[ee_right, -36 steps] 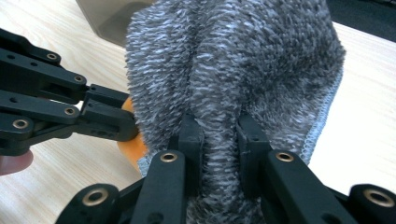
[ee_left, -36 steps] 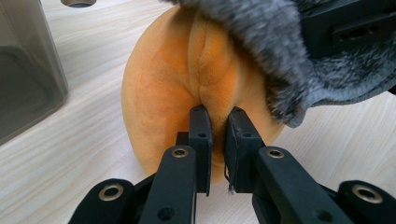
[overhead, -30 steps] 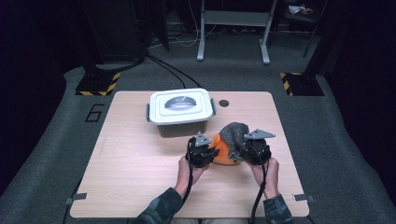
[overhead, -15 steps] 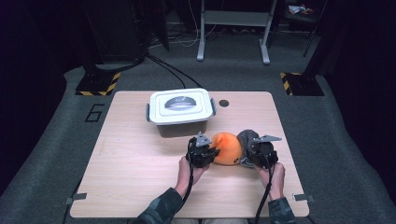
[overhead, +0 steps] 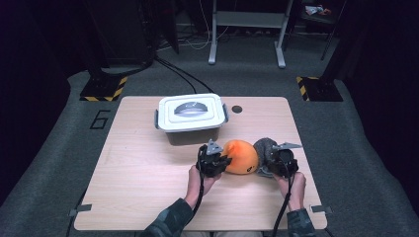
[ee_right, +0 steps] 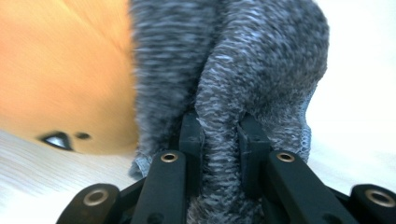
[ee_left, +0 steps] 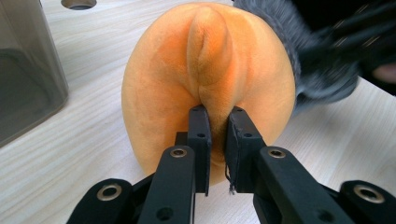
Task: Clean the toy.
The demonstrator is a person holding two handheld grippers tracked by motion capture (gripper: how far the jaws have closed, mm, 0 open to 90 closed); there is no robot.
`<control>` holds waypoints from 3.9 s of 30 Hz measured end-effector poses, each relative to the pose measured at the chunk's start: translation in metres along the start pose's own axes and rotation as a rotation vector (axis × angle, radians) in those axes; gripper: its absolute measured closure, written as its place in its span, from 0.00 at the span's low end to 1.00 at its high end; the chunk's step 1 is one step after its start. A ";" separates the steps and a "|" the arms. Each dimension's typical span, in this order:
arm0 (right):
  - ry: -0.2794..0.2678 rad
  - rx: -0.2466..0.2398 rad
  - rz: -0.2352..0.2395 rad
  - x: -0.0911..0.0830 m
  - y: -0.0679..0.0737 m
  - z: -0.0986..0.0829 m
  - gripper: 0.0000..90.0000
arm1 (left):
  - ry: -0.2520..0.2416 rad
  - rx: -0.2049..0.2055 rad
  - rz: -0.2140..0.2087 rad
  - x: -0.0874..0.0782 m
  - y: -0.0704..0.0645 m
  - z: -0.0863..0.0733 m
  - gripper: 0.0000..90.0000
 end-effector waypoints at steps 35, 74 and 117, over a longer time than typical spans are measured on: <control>-0.094 -0.114 0.025 -0.006 0.029 0.035 0.85 | -0.001 -0.092 0.020 -0.002 0.026 -0.017 0.52; -0.201 -0.200 0.027 -0.032 0.055 0.054 0.85 | -0.029 0.156 0.004 0.000 -0.018 0.019 0.94; -0.104 -0.086 -0.002 -0.014 0.022 0.027 0.85 | -0.024 0.156 -0.012 0.001 -0.013 0.015 0.94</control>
Point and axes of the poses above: each handheld gripper's, and its own axes: x roughly forward along the jaws, z roughly out of its top, y roughly to its left, the point moved 3 cm from there along x, roughly forward along the jaws, and after that the axes turned 15 degrees about -x, right-handed, at the moved point
